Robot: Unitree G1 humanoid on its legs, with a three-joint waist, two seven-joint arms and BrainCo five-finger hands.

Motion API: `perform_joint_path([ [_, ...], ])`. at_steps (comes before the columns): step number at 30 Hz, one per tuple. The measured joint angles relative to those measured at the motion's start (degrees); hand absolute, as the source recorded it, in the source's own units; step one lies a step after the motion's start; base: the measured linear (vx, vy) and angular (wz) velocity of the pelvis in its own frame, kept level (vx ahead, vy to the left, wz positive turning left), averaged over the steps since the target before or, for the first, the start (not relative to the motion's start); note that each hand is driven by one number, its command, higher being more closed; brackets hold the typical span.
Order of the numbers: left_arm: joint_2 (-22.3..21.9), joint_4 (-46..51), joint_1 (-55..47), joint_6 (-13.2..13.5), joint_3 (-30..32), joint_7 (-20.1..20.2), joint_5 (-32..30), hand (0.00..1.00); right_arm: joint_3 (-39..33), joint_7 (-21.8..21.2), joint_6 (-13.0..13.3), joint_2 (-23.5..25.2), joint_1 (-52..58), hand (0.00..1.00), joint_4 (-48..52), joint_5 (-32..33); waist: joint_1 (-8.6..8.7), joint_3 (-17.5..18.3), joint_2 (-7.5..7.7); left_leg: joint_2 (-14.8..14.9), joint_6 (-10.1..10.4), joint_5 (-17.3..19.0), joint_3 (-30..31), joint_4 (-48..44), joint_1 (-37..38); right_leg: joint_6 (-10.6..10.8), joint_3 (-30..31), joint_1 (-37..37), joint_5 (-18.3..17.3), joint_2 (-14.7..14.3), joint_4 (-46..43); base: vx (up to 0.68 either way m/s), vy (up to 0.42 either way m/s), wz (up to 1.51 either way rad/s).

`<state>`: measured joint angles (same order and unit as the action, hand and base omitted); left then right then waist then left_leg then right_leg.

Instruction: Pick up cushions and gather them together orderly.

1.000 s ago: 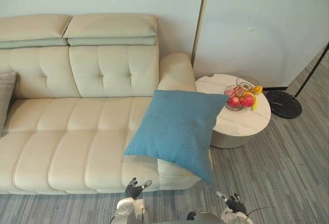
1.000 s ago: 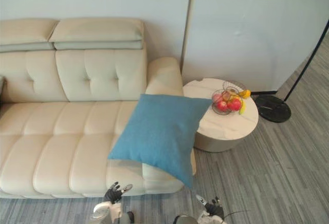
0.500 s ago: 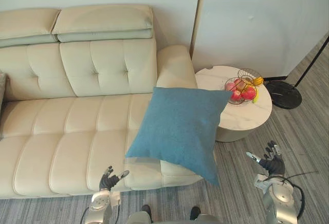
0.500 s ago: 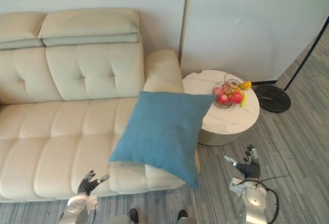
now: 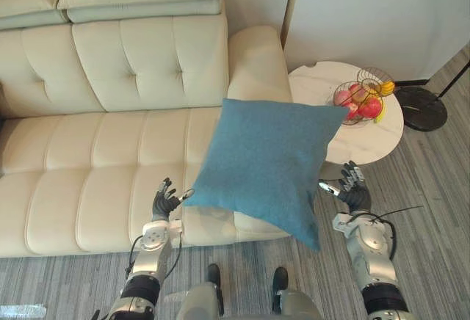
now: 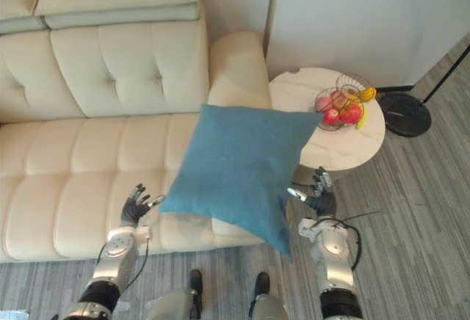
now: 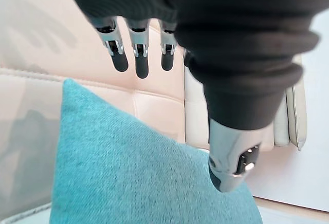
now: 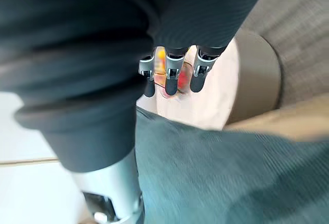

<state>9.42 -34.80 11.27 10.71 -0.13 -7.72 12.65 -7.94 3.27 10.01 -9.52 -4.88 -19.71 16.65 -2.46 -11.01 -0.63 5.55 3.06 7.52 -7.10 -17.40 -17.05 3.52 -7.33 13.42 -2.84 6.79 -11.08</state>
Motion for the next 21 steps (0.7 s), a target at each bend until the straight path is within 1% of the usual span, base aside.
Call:
perform_joint_path([
  [2,-0.19,0.46,2.40,0.04,-1.55,-0.61,0.56,0.00,0.85,0.13,0.00,0.77,-0.87,0.00,-0.01,1.65,-0.31,-1.58,-0.03,0.56,-0.29,0.99,-0.09,-2.97,-2.91,0.30,0.45,2.37,-0.46,-0.06,-1.66,-0.19,0.020,-0.05],
  [4,-0.36,0.49,4.42,0.04,-2.28,-1.10,1.19,0.00,2.04,0.20,-0.01,1.08,-1.62,0.00,-0.01,2.00,-0.38,-2.69,-0.13,0.85,-0.49,1.58,-0.17,-4.93,-5.08,0.53,0.89,4.70,-0.78,-0.03,-3.94,-0.21,0.026,-0.05],
  [8,-1.31,1.11,7.50,0.09,-3.56,-2.16,2.82,0.00,2.71,1.18,-0.01,2.97,-2.41,0.00,-0.01,2.03,-0.68,-3.90,-0.05,0.96,-0.43,1.58,-0.26,-6.90,-8.10,0.45,1.38,8.24,-1.02,0.13,-6.80,-0.17,0.011,-0.03],
  [10,-1.67,1.69,10.26,0.14,-4.68,-2.24,3.33,0.00,3.12,2.32,-0.01,3.72,-4.03,0.00,0.00,2.10,-0.76,-4.22,-0.05,1.10,-0.59,1.07,-0.23,-7.49,-11.08,0.10,1.33,11.33,-0.91,0.22,-7.92,-0.13,-0.012,0.01],
  [11,-1.64,1.69,10.74,0.14,-4.91,-2.29,3.32,0.00,3.11,2.47,-0.01,3.78,-4.36,0.00,0.00,2.12,-0.81,-4.45,0.02,1.15,-0.59,1.01,-0.28,-7.53,-11.19,0.08,1.34,11.51,-0.88,0.21,-8.02,-0.10,-0.018,-0.01],
  [12,-1.58,1.66,12.33,0.15,-5.45,-2.34,3.36,0.00,3.14,2.96,0.00,3.96,-5.57,0.00,0.00,2.47,-0.85,-5.55,0.09,1.23,-0.63,0.82,-0.31,-7.65,-11.35,0.04,1.34,11.83,-0.82,0.21,-8.46,-0.09,-0.023,-0.01],
  [13,-1.63,1.63,14.34,0.15,-6.00,-2.47,3.40,0.00,3.31,3.60,0.11,4.16,-6.84,0.00,0.01,2.86,-0.84,-5.68,0.14,1.33,-0.63,0.52,-0.31,-7.88,-12.75,-0.04,1.32,13.32,-0.72,0.22,-8.86,-0.10,-0.042,-0.03],
  [14,-1.61,1.44,17.44,0.15,-6.18,-3.43,3.80,0.00,3.59,4.36,0.21,4.56,-9.03,0.00,0.02,3.74,-0.86,-5.88,0.15,1.69,-0.57,-0.19,-0.42,-7.90,-14.91,-0.07,1.24,15.39,0.10,0.10,-8.84,-0.04,-0.031,-0.03],
  [15,-1.61,1.36,18.19,0.15,-6.18,-3.51,3.91,0.00,3.65,4.50,0.21,4.61,-9.57,0.00,0.02,3.74,-0.86,-6.02,0.22,1.74,-0.54,-0.48,-0.46,-7.87,-15.27,-0.04,1.25,15.90,0.24,0.07,-8.83,-0.01,-0.051,-0.08],
  [18,-1.50,-0.29,23.56,0.15,-6.60,-4.63,4.70,0.00,3.76,5.56,0.21,4.80,-13.06,0.00,0.02,4.15,-0.91,-7.44,0.26,2.15,-0.42,-1.40,-0.49,-7.88,-17.19,-0.25,1.17,17.96,0.93,-0.21,-9.04,0.00,-0.044,-0.03],
  [21,-1.40,-2.76,27.91,0.15,-6.58,-5.20,4.82,0.00,4.05,6.54,0.26,4.98,-16.43,0.00,0.05,5.10,-1.05,-7.94,0.40,2.84,-0.29,-1.48,-0.49,-8.90,-19.60,-0.54,1.27,20.07,1.19,-0.81,-9.20,0.02,-0.043,-0.06],
])
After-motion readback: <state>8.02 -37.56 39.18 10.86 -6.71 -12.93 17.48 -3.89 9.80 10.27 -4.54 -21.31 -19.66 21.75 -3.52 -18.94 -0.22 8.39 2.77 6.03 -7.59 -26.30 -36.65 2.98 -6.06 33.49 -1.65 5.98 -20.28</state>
